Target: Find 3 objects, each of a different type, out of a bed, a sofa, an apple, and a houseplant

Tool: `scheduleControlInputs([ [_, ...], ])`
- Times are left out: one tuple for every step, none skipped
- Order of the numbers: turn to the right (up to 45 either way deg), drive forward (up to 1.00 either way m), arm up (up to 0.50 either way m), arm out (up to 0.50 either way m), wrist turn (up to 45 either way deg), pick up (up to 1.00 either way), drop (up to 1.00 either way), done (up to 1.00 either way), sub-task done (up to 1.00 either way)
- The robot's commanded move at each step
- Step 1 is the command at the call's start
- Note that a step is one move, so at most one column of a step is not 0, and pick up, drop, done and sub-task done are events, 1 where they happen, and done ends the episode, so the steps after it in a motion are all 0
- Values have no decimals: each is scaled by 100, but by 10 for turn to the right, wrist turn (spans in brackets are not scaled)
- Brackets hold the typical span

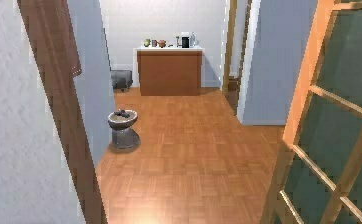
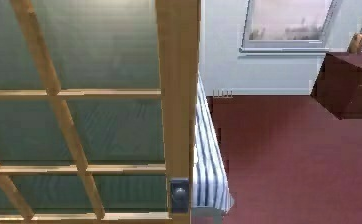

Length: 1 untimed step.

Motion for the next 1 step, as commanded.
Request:
scheduleControlInputs([
  [0, 90, 0, 0, 0, 0, 0, 0, 0],
])
